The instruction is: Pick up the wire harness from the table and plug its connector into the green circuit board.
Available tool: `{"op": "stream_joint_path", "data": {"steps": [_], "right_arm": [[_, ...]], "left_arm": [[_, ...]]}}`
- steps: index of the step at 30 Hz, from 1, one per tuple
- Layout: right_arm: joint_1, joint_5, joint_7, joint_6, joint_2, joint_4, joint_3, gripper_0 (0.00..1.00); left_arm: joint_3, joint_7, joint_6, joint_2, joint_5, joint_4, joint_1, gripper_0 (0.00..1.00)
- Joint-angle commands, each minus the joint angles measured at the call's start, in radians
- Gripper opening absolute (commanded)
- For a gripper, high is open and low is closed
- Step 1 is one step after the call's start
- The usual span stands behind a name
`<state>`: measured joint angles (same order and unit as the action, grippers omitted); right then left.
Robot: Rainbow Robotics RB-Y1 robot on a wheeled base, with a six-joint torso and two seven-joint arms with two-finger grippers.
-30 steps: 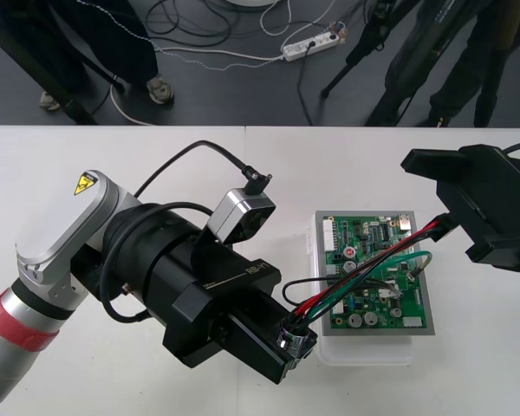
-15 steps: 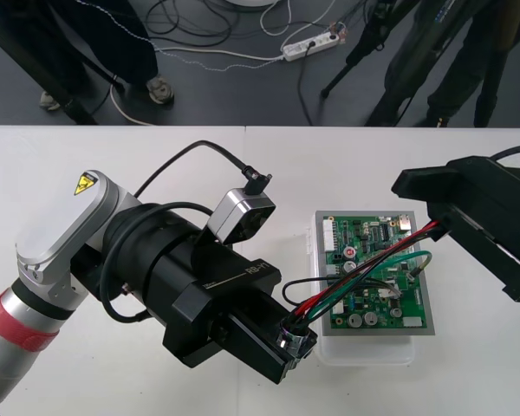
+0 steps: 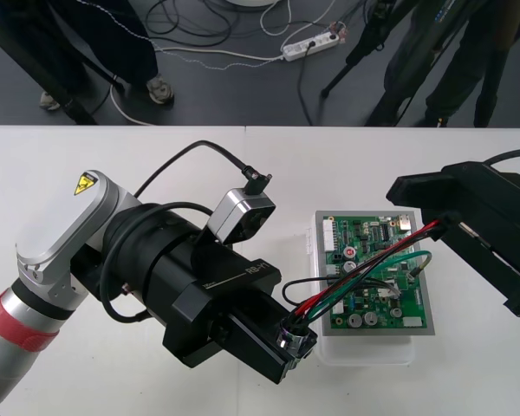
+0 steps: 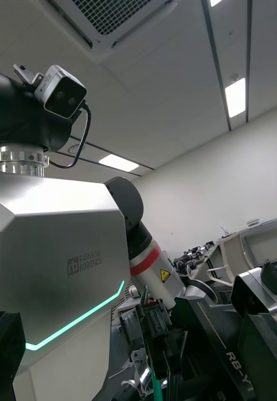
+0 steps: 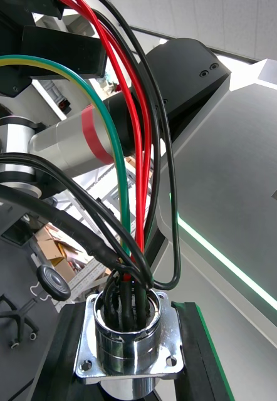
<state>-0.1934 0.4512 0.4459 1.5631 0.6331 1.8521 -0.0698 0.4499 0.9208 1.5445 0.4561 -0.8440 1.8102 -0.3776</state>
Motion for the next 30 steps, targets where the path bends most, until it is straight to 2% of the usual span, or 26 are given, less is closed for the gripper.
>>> {"op": "stream_joint_path", "data": {"steps": [1, 5, 6, 7, 10, 11, 12, 14, 22, 30], "right_arm": [[0.005, -0.008, 0.004, 0.008, -0.019, 0.035, -0.01, 1.0], [0.005, -0.008, 0.002, 0.008, -0.029, 0.035, -0.01, 1.0], [0.006, -0.005, 0.0, 0.008, -0.033, 0.035, -0.01, 0.82], [0.006, -0.002, 0.0, 0.008, -0.036, 0.035, -0.01, 0.77], [0.006, 0.006, -0.009, 0.008, -0.047, 0.035, -0.01, 0.53], [0.005, 0.006, -0.012, 0.008, -0.052, 0.035, -0.01, 0.38], [0.006, 0.004, -0.015, 0.008, -0.055, 0.035, -0.01, 0.29], [0.006, 0.006, -0.021, 0.008, -0.061, 0.038, -0.01, 0.21], [0.006, 0.009, -0.036, 0.008, -0.069, 0.038, -0.01, 0.06], [0.006, 0.009, -0.044, 0.008, -0.069, 0.038, -0.01, 0.0]], "left_arm": [[0.015, 0.066, 0.026, -0.025, 0.017, 0.008, 0.011, 0.0], [0.015, 0.064, 0.026, -0.025, 0.017, 0.009, 0.011, 0.0], [0.015, 0.064, 0.026, -0.025, 0.017, 0.008, 0.011, 0.0], [0.015, 0.063, 0.026, -0.027, 0.017, 0.008, 0.011, 0.0], [0.015, 0.064, 0.026, -0.025, 0.017, 0.008, 0.011, 0.0], [0.015, 0.063, 0.026, -0.027, 0.017, 0.008, 0.011, 0.0], [0.015, 0.063, 0.026, -0.027, 0.017, 0.009, 0.011, 0.0], [0.015, 0.063, 0.026, -0.027, 0.017, 0.008, 0.011, 0.0], [0.015, 0.066, 0.026, -0.027, 0.019, 0.008, 0.011, 0.0], [0.015, 0.067, 0.026, -0.025, 0.019, 0.009, 0.011, 0.0]]}}
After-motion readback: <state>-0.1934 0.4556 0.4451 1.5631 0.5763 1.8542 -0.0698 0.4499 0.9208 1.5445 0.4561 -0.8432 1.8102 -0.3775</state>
